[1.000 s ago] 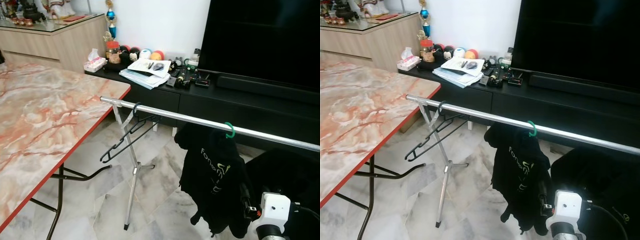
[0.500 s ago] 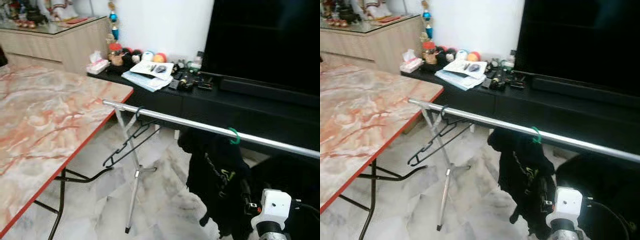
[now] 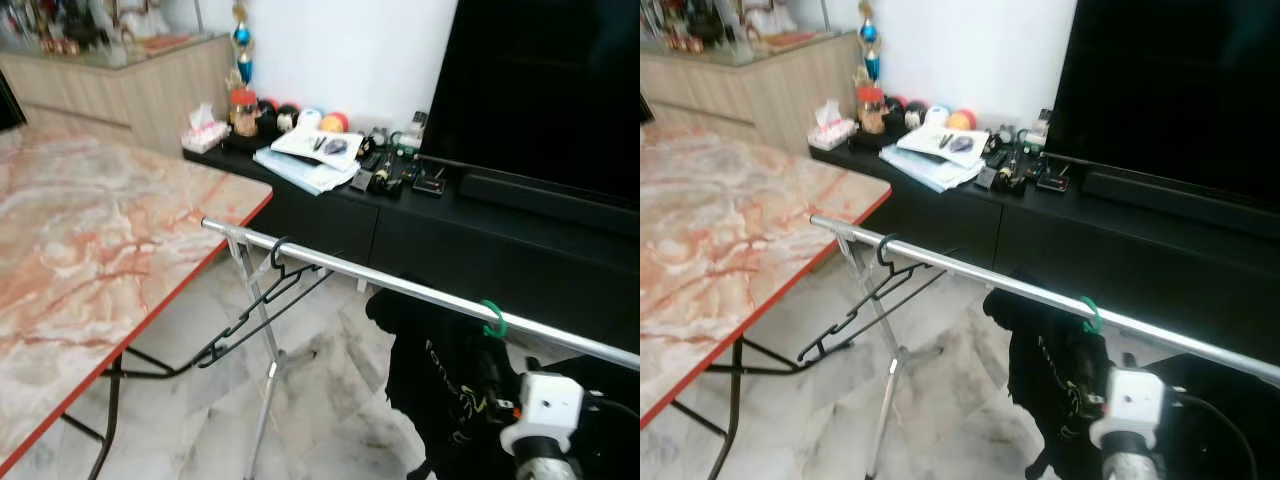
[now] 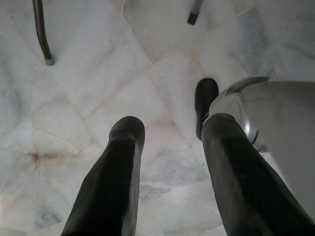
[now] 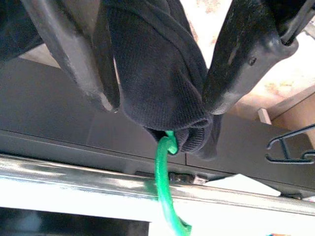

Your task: Hang hanger

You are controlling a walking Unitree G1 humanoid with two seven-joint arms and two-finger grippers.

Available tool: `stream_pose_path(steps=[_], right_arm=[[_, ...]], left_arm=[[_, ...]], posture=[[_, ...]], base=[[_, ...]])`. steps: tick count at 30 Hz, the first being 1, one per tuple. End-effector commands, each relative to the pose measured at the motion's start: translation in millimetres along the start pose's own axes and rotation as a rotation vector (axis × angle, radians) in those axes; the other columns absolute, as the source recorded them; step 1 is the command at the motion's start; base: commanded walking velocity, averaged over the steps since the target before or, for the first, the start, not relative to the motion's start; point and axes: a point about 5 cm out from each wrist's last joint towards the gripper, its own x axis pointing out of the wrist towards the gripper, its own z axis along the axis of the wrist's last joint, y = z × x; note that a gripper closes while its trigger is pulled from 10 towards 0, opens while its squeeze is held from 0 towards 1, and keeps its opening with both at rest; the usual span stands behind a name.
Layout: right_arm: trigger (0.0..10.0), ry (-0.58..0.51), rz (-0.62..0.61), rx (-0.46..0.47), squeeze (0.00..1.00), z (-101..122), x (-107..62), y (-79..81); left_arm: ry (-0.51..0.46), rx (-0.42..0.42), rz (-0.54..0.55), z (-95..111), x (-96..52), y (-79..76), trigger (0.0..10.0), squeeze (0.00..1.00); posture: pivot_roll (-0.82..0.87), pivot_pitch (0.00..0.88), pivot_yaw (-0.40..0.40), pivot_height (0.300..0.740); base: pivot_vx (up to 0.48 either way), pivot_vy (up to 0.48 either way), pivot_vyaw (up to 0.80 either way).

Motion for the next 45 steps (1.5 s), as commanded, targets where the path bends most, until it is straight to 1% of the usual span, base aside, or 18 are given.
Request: stream_pose_path(steps=[1,3,4,7,9,12,14,18,20,23,26,27,30,33,35,38,41,45], right_arm=[[10.0,0.011,0.017,-0.018,0.0,1.2,-7.0,-6.4],[10.0,0.013,0.037,-0.027,0.0,1.9,-9.4,-6.8],[10.0,0.043,0.084,-0.044,0.0,2.9,-16.8,-15.5],[10.0,0.054,0.096,-0.051,0.0,3.3,-18.8,-18.5],[10.0,0.078,0.102,-0.079,0.0,5.3,-20.1,-29.6],[10.0,0.114,0.108,-0.11,0.0,6.0,-14.7,-37.6],[10.0,0.128,0.13,-0.124,0.0,6.0,-4.4,-34.5],[10.0,0.207,0.134,-0.173,0.0,-1.0,10.7,-30.7],[10.0,0.23,0.123,-0.171,0.0,-3.3,15.5,-30.3],[10.0,0.228,0.156,-0.107,0.0,-0.9,29.5,-19.9],[10.0,0.255,0.17,-0.094,0.0,-2.6,33.8,-15.6],[10.0,0.254,0.187,-0.083,0.0,-1.5,37.4,-11.0],[10.0,0.252,0.204,-0.066,0.0,-0.5,40.4,-7.3],[10.0,0.287,0.233,-0.076,0.0,-5.5,41.6,-3.6],[10.0,0.293,0.237,-0.079,0.0,-6.7,41.4,-3.2],[10.0,0.281,0.213,-0.096,0.0,-6.0,42.6,-5.8],[10.0,0.217,0.139,-0.041,0.0,4.9,48.8,-12.1],[10.0,0.232,0.144,-0.048,0.0,2.1,50.2,-10.4]], left_arm=[[0.03,0.006,-0.009,-7.5,0.1,-7.4,10.0,0.0],[0.029,0.006,-0.011,-7.1,0.5,-9.5,10.0,0.0],[0.024,0.007,-0.019,-2.0,2.9,-16.9,10.0,0.0],[0.022,0.007,-0.021,-0.1,3.7,-19.1,10.0,0.0],[0.016,0.01,-0.028,5.4,5.8,-26.2,10.0,0.0],[0.005,0.015,-0.041,14.1,8.6,-36.2,10.0,0.0],[-0.005,0.018,-0.053,21.5,10.8,-46.6,10.0,0.0],[-0.011,0.017,-0.059,25.1,11.8,-54.0,10.0,0.0],[-0.01,0.017,-0.059,23.5,11.5,-54.6,10.0,0.0],[-0.002,0.018,-0.057,19.1,10.9,-56.0,10.0,0.0],[-0.005,0.019,-0.056,20.7,11.1,-55.1,10.0,0.0],[-0.009,0.019,-0.056,23.5,11.6,-56.1,10.0,0.0],[-0.012,0.02,-0.058,25.8,12.1,-59.4,10.0,0.0],[-0.026,0.017,-0.062,32.9,13.0,-59.4,10.0,0.0],[-0.031,0.016,-0.062,36.0,13.4,-59.4,10.0,0.0],[-0.032,0.014,-0.058,32.5,12.6,-52.8,10.0,0.0],[-0.028,0.014,-0.056,27.1,11.3,-47.6,10.0,0.0],[-0.022,0.016,-0.057,21.9,10.3,-45.2,10.0,0.0]], posture=[[0.08,0.059,-0.014,0.74],[0.08,0.061,-0.015,0.74],[0.07,0.062,-0.016,0.74],[0.07,0.062,-0.016,0.74],[0.06,0.062,-0.014,0.74],[0.06,0.062,-0.013,0.74],[0.07,0.06,-0.013,0.74],[0.08,0.06,-0.009,0.74],[0.08,0.061,-0.009,0.74],[0.09,0.062,-0.004,0.74],[0.09,0.063,-0.001,0.74],[0.09,0.063,-0.001,0.74],[0.09,0.063,-0.001,0.74],[0.1,0.064,0.001,0.74],[0.1,0.064,0.001,0.74],[0.1,0.066,0.001,0.74],[0.1,0.067,0.0,0.74],[0.09,0.068,0.0,0.74]], base=[[0.0,0.0,0.0],[0.0,0.0,0.0],[0.0,0.0,0.0],[0.0,0.0,0.0],[0.0,0.0,0.0],[0.0,0.0,0.0],[0.0,0.0,0.0],[0.0,0.0,0.0],[0.0,0.0,0.0],[0.0,0.0,0.0],[0.0,0.0,0.0],[0.0,0.0,0.0],[0.0,0.0,0.0],[0.0,0.0,0.0],[0.0,0.0,0.0],[0.0,0.0,0.0],[0.0,0.0,0.0],[0.0,0.0,0.0]])
